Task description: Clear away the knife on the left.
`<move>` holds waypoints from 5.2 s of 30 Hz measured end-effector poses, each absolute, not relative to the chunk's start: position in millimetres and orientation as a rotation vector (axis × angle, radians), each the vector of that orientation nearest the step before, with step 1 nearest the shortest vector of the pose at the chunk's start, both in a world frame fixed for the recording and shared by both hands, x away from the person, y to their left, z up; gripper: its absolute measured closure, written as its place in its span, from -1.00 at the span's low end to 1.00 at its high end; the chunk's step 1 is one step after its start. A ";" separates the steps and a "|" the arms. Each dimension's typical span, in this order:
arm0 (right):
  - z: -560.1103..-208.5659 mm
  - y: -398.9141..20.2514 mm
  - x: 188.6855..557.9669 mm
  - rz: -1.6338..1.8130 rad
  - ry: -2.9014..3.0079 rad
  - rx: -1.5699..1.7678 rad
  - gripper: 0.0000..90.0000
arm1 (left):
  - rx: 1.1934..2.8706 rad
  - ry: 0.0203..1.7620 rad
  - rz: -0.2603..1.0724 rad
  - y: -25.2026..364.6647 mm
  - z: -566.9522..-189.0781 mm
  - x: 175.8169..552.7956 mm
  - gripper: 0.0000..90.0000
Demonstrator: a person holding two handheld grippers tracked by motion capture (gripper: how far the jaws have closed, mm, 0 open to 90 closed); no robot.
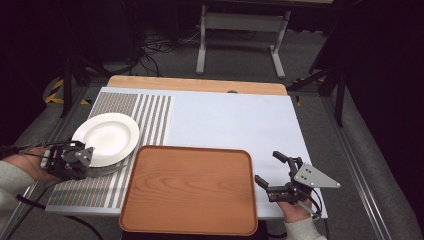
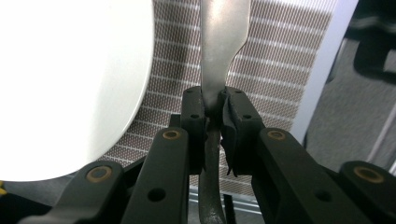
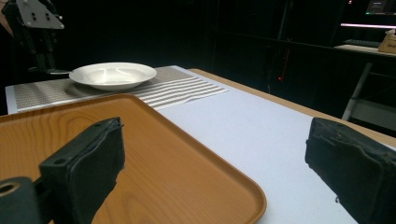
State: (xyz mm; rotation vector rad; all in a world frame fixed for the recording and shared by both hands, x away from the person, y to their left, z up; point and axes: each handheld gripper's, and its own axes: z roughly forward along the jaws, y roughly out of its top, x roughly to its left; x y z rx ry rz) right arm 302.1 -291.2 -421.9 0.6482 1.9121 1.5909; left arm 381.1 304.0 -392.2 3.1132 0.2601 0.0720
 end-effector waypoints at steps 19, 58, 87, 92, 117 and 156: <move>-422.4 -292.2 305.2 1.613 1.906 0.654 -0.88 | 2.911 0.591 -0.091 269.0 -363.6 375.1 0.77; -424.2 -292.4 309.0 1.620 1.912 0.642 -0.88 | 2.568 0.867 -0.330 194.8 -381.2 366.0 0.77; -424.6 -295.5 307.8 1.620 1.907 0.645 -0.88 | 2.585 0.952 -0.362 161.0 -426.4 372.3 0.77; -424.0 -296.0 307.4 1.624 1.900 0.646 -0.88 | 2.603 0.981 -0.335 158.4 -433.4 373.1 0.77; -424.2 -297.0 307.7 1.623 1.906 0.640 -0.88 | 2.658 1.016 -0.323 149.9 -442.8 369.6 0.76; -425.8 -295.1 308.5 1.625 1.912 0.642 -0.88 | 2.794 0.293 0.040 112.7 -422.2 347.7 0.99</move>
